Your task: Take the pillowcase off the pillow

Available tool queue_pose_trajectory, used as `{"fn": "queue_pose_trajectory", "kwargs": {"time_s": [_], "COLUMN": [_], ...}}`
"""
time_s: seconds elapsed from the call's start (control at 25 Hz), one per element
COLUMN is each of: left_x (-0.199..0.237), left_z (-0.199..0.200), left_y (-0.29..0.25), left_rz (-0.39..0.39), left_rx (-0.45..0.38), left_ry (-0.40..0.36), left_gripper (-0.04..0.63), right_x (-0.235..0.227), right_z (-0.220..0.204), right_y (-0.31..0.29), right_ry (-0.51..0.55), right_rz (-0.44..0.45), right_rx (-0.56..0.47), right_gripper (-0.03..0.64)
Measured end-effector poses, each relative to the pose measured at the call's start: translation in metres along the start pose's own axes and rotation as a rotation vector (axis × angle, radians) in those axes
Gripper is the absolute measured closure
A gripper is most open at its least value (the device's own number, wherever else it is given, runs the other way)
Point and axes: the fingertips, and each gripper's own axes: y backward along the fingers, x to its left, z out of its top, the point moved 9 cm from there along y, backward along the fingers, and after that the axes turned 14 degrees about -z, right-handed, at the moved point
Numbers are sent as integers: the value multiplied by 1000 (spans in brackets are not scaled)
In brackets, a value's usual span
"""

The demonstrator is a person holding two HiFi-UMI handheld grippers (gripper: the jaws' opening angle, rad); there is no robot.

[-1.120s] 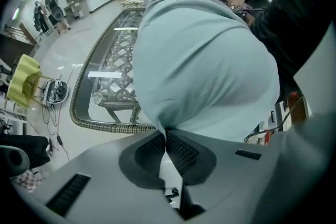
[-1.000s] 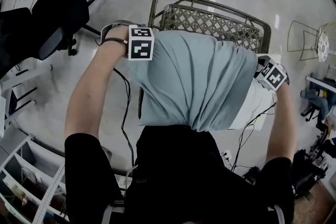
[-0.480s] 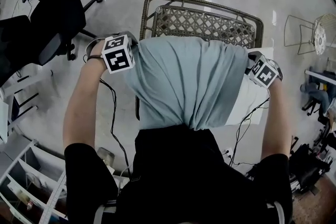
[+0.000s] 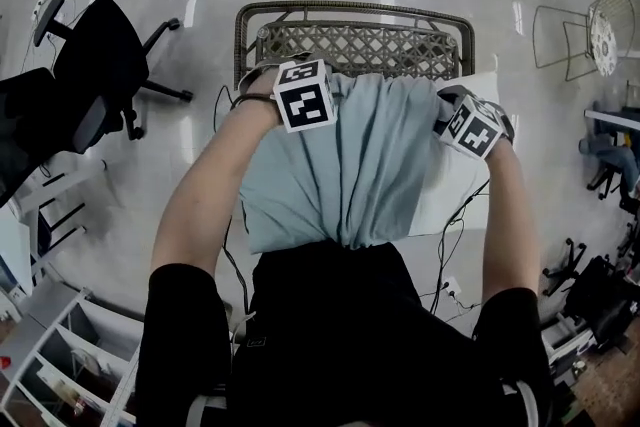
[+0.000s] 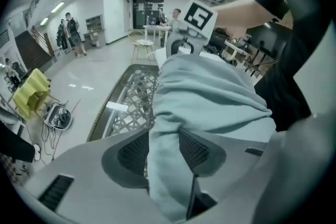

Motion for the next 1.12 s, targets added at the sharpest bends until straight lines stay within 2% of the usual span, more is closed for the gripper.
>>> {"fn": "queue_pose_trajectory", "kwargs": {"time_s": [0.08,0.16,0.24,0.36,0.6,0.68,0.76,0.88,1.0,1.08,1.12], "left_x": [2,0,-5,-15,-43,-51,-57,-55,-34,-18,-11], "left_z": [3,-2,-10,-26,-50,-61,-71,-64,-50,-45,-44], "left_y": [-19,-22,-17,1,37,52,64,72,72,66,61], "left_rz": [-43,-96,-104,-71,-29,-19,-15,7,89,111,93], "left_rx": [56,77,125,194,238,227,179,80,-12,-1,14], "left_ry": [18,53,64,77,105,126,151,137,135,130,131], "left_gripper": [434,578,588,589,589,591,590,589,571,517,491], "right_x": [1,1,0,3,8,7,8,17,23,22,22], "right_z": [-2,-2,-3,-7,-19,-23,-23,-15,-12,-15,-16], "right_y": [2,6,14,30,52,59,63,72,81,84,86], "right_ry": [11,27,29,12,-6,-17,-14,101,174,158,146], "right_rz": [7,22,34,52,59,60,60,33,15,18,20], "right_rx": [-6,-21,-48,-89,-131,-138,-146,-138,-163,-197,-211], "right_gripper": [402,426,443,456,476,482,483,485,490,494,495]}}
